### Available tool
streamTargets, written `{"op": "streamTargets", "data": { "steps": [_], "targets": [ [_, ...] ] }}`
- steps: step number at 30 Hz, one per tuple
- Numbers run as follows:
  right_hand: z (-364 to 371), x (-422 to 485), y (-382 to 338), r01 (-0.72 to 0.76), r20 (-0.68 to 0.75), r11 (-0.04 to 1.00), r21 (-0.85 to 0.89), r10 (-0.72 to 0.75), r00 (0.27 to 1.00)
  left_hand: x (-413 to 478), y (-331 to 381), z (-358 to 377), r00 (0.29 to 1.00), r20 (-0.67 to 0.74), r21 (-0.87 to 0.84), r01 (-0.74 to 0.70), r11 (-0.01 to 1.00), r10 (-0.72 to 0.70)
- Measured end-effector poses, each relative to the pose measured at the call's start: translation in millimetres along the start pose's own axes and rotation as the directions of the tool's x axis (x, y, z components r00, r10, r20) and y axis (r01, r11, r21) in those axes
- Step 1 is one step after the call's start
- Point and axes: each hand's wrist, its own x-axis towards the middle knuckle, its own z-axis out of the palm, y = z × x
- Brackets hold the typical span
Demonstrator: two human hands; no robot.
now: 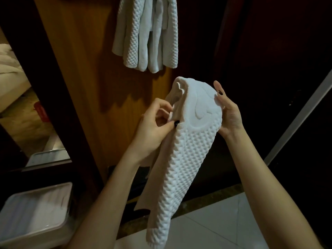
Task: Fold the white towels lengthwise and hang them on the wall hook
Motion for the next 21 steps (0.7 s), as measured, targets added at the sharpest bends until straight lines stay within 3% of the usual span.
{"op": "streamTargets", "data": {
  "steps": [3,5,7,12,17,21],
  "targets": [
    [4.8,2.3,2.5,-0.008,0.049,0.998,-0.069,0.011,0.999,-5.0,-3.6,0.5,0.999,-0.041,0.073,-0.032,0.997,0.035],
    [5.2,3.3,6.3,-0.004,0.068,0.998,-0.065,0.009,0.998,-7.6,-12.2,-5.2,0.998,0.024,0.052,0.061,0.997,-0.062],
    [5.2,4.4,9.8,-0.008,0.072,0.999,-0.043,0.011,0.997,-10.6,-21.3,-9.2,0.977,0.129,-0.098,0.185,0.978,-0.171],
    [7.7,10.1,8.7,-0.02,0.063,0.997,0.074,0.015,0.998,-27.3,-42.7,-3.3,0.971,0.103,-0.376,0.239,0.895,-0.216],
    [3.6,15.9,0.0,-0.009,0.066,0.978,0.207,-0.005,0.998,-47.0,-62.5,8.3,0.94,0.201,-0.348,0.331,0.877,-0.275],
    [0.4,18.7,1.6,-0.027,0.101,0.976,0.214,0.005,0.995,-54.6,-69.8,14.5,0.944,0.172,-0.321,0.324,0.89,-0.281]
  ]
}}
